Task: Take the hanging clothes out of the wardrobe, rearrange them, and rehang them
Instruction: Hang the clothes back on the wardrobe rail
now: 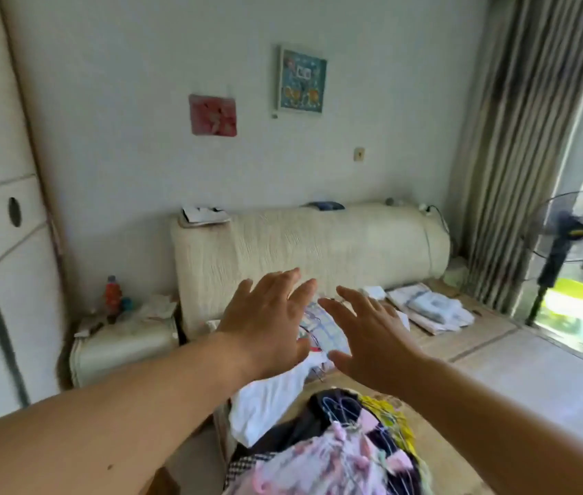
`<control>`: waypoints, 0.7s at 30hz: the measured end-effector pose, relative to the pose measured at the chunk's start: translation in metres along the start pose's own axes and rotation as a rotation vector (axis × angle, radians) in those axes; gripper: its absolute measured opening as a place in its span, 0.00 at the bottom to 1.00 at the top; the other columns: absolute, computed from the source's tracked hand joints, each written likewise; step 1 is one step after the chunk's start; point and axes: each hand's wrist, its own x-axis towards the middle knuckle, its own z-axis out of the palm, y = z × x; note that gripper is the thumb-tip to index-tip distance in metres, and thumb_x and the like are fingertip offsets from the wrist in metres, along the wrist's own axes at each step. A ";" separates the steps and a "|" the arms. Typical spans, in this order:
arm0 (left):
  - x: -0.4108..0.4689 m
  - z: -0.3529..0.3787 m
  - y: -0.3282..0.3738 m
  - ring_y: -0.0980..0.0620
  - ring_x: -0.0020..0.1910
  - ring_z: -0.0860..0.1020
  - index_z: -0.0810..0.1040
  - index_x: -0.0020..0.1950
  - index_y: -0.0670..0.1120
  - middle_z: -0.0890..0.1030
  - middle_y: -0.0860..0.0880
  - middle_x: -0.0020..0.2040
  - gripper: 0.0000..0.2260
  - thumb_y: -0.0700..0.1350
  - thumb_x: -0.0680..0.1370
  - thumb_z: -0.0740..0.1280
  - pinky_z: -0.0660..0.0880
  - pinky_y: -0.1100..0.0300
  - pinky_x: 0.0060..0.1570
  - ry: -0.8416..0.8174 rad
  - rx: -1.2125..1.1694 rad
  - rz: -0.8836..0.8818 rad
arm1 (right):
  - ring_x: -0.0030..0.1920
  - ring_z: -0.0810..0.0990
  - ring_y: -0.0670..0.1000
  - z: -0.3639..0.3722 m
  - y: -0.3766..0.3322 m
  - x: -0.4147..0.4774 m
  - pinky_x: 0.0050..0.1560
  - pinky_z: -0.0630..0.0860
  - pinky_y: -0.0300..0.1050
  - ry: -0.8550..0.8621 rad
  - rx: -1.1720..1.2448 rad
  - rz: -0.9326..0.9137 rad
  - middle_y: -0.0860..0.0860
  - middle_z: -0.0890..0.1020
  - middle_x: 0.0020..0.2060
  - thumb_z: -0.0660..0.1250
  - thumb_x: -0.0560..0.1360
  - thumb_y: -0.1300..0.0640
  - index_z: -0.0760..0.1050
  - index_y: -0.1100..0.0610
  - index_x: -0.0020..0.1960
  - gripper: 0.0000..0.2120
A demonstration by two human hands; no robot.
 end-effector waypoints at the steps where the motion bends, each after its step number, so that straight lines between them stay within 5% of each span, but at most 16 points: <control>1: 0.007 0.014 0.025 0.48 0.76 0.49 0.45 0.78 0.52 0.47 0.49 0.78 0.37 0.61 0.75 0.59 0.52 0.45 0.71 -0.031 -0.034 0.022 | 0.73 0.58 0.54 0.008 0.020 -0.017 0.70 0.59 0.55 -0.022 0.002 0.048 0.49 0.53 0.75 0.64 0.72 0.41 0.50 0.43 0.75 0.37; 11: 0.027 0.099 0.201 0.46 0.75 0.51 0.49 0.77 0.54 0.50 0.48 0.77 0.34 0.60 0.75 0.60 0.51 0.42 0.71 -0.238 -0.260 0.351 | 0.72 0.62 0.54 0.061 0.128 -0.178 0.69 0.60 0.54 -0.204 0.008 0.448 0.50 0.55 0.75 0.65 0.72 0.42 0.53 0.42 0.75 0.35; 21: 0.035 0.178 0.280 0.48 0.75 0.53 0.51 0.77 0.55 0.51 0.50 0.77 0.34 0.61 0.74 0.61 0.52 0.42 0.71 -0.440 -0.337 0.649 | 0.73 0.60 0.54 0.093 0.146 -0.294 0.71 0.58 0.58 -0.384 -0.044 0.866 0.51 0.57 0.75 0.64 0.73 0.43 0.55 0.42 0.75 0.33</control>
